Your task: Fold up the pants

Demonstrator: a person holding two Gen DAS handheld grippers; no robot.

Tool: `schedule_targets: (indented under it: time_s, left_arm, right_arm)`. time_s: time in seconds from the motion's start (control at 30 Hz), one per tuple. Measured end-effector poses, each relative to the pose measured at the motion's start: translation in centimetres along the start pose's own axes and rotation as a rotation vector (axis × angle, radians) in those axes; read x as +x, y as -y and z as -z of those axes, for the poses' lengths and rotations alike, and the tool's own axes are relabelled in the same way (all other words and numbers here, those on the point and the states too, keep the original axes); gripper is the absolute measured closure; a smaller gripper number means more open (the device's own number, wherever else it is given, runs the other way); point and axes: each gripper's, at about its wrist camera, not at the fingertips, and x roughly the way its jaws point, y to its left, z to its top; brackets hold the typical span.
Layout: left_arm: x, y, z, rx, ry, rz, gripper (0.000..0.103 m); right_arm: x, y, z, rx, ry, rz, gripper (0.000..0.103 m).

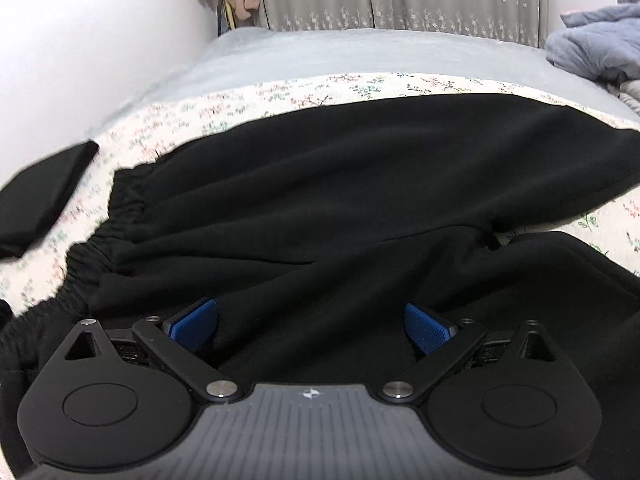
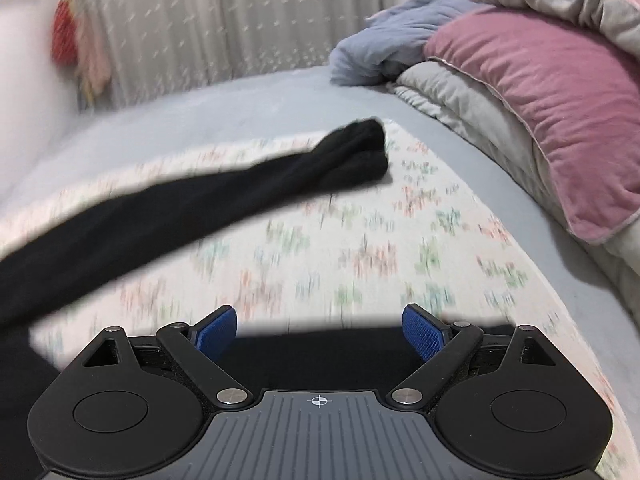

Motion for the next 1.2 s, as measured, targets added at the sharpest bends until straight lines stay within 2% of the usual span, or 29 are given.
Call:
schedule_targets:
  time_s: [0.07,0.17,0.27,0.33,0.4,0.47,0.53,0.57,0.6,0.63,0.7,0.73,0.83,0.87,0.9,1.0,1.07,1.13,1.17,1.2]
  left_arm:
    - [0.2,-0.8,-0.2,-0.027,-0.006,0.017,0.000]
    - [1.1,-2.0,-0.6,-0.091,-0.018,0.036,0.000]
    - [1.8,-2.4,-0.6,-0.116,-0.031,0.056,0.000]
    - [1.7,-2.3,-0.6,-0.098,-0.024,0.062,0.000]
    - [1.8,-2.5,-0.7,-0.114,-0.025,0.072,0.000]
    - [2.1,-2.7,-0.8,-0.131,-0.020,0.073,0.000]
    - [2.0,-2.3,-0.7,-0.111,-0.009,0.067,0.000]
    - [1.8,-2.0,-0.6,-0.104,-0.004,0.063,0.000]
    - [1.7,-2.0,-0.6,-0.104,-0.004,0.066,0.000]
    - [1.6,-2.2,-0.7,-0.113,-0.004,0.071,0.000]
    - [1.5,-3.0,-1.0,-0.146,0.001,0.085,0.000]
    - [1.3,-3.4,-1.1,-0.166,0.004,0.089,0.000]
    - [1.3,-4.7,-1.5,-0.220,0.004,0.083,0.000]
    - [1.3,-5.1,-1.5,-0.233,0.000,0.083,0.000]
    - [1.3,-5.4,-1.6,-0.246,-0.004,0.081,0.000]
    - [1.3,-6.6,-1.5,-0.287,-0.017,0.079,0.000]
    - [1.5,-7.4,-1.6,-0.309,-0.027,0.085,0.000]
    - [1.7,-8.2,-1.6,-0.328,-0.037,0.083,0.000]
    - [1.9,-8.6,-1.7,-0.338,-0.043,0.085,0.000]
    - [2.0,-9.0,-1.7,-0.352,-0.046,0.089,0.000]
  right_arm:
    - [2.1,1.6,-2.4,0.102,0.009,-0.012,0.012]
    - [6.6,5.1,-6.1,0.320,-0.014,-0.007,0.016]
    - [10.9,7.6,-9.3,0.479,-0.035,0.015,0.035]
    - [13.1,8.1,-11.3,0.535,-0.026,0.000,0.041]
    - [15.2,7.8,-12.8,0.565,-0.014,-0.022,0.046]
    - [17.4,7.1,-14.1,0.570,-0.027,-0.005,0.050]
    - [19.2,6.0,-14.9,0.526,-0.030,0.036,0.064]
    - [20.2,5.2,-15.2,0.483,-0.038,0.053,0.092]
    - [21.0,4.5,-15.2,0.426,-0.059,0.082,0.098]
    - [21.4,3.9,-15.1,0.384,-0.072,0.114,0.098]
    - [19.9,3.0,-15.3,0.336,-0.006,0.126,0.099]
    - [18.0,2.7,-15.7,0.303,0.059,0.108,0.099]
    - [9.4,2.6,-16.3,0.242,0.297,-0.069,0.099]
    - [6.9,2.6,-15.8,0.215,0.349,-0.104,0.099]
    - [4.9,2.8,-15.1,0.193,0.366,-0.111,0.099]
    - [3.7,5.1,-11.7,0.223,0.271,-0.081,0.098]
    - [6.4,7.6,-8.1,0.263,0.120,-0.033,0.098]
    - [10.0,10.1,-4.2,0.328,-0.069,0.005,0.098]
    - [10.8,11.1,-2.4,0.367,-0.106,0.001,0.099]
    - [10.2,11.6,-1.4,0.391,-0.060,-0.025,0.099]
